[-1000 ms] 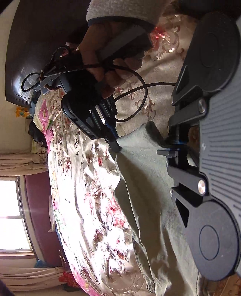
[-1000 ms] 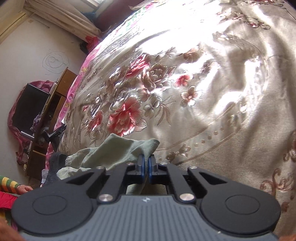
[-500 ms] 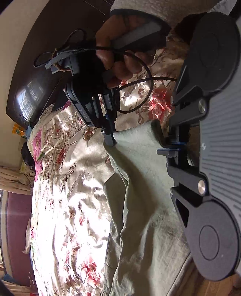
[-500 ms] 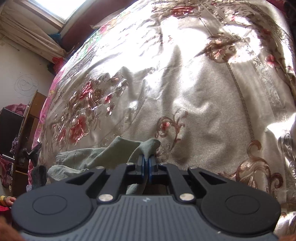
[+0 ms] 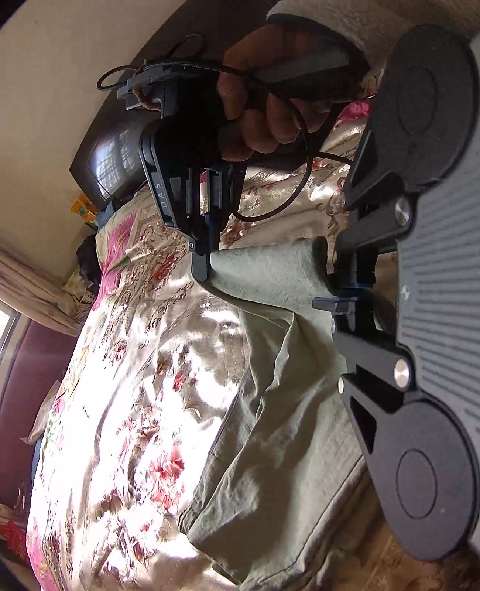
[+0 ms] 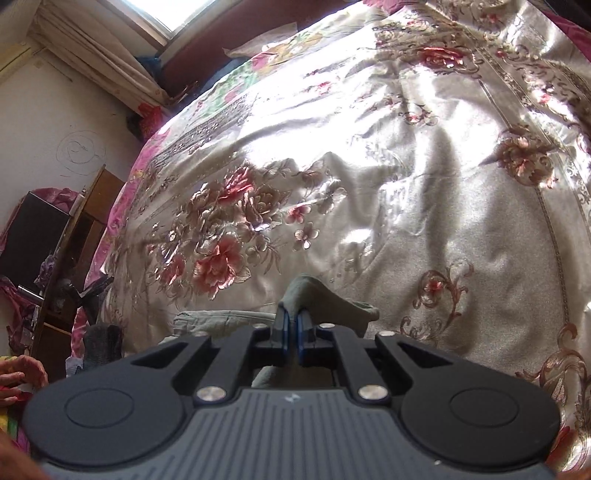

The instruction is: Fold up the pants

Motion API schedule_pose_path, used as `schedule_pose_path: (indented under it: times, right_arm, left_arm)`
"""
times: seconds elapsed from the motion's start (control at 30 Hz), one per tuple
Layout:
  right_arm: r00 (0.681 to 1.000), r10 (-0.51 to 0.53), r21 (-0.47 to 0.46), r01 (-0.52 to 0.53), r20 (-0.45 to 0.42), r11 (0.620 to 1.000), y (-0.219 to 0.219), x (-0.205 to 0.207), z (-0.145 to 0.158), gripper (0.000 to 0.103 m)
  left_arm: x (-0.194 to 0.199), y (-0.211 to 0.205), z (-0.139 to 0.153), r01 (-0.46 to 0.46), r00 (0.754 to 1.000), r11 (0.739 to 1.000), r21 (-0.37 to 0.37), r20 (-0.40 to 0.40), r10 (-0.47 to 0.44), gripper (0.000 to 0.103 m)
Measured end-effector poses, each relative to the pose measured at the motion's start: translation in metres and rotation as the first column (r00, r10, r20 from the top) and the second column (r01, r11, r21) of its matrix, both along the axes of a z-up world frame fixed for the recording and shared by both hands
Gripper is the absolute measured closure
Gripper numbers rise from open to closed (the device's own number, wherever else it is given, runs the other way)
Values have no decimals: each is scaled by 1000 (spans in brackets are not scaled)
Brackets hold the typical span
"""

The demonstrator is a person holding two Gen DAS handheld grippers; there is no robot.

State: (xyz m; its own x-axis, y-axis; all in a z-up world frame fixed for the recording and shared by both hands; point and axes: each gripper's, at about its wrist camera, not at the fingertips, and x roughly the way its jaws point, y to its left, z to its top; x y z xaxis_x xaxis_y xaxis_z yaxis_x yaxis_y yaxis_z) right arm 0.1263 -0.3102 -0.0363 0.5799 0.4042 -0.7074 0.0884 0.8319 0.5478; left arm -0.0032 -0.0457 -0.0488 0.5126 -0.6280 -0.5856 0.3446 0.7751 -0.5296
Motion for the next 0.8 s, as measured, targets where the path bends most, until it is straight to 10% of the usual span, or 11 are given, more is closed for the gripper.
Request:
schedule_pose_path:
  times: [0.53,0.8]
  right_arm:
    - [984,163,-4,-164,-68,987,158,73,-48,98]
    - [977,171,-38,-177,-129,983,193,83,-86,91]
  left_arm:
    - [39,128,-36,-241,962,970,10,-127,241,83]
    - [55,154,-63,-130,972,991,37,-194,135,79]
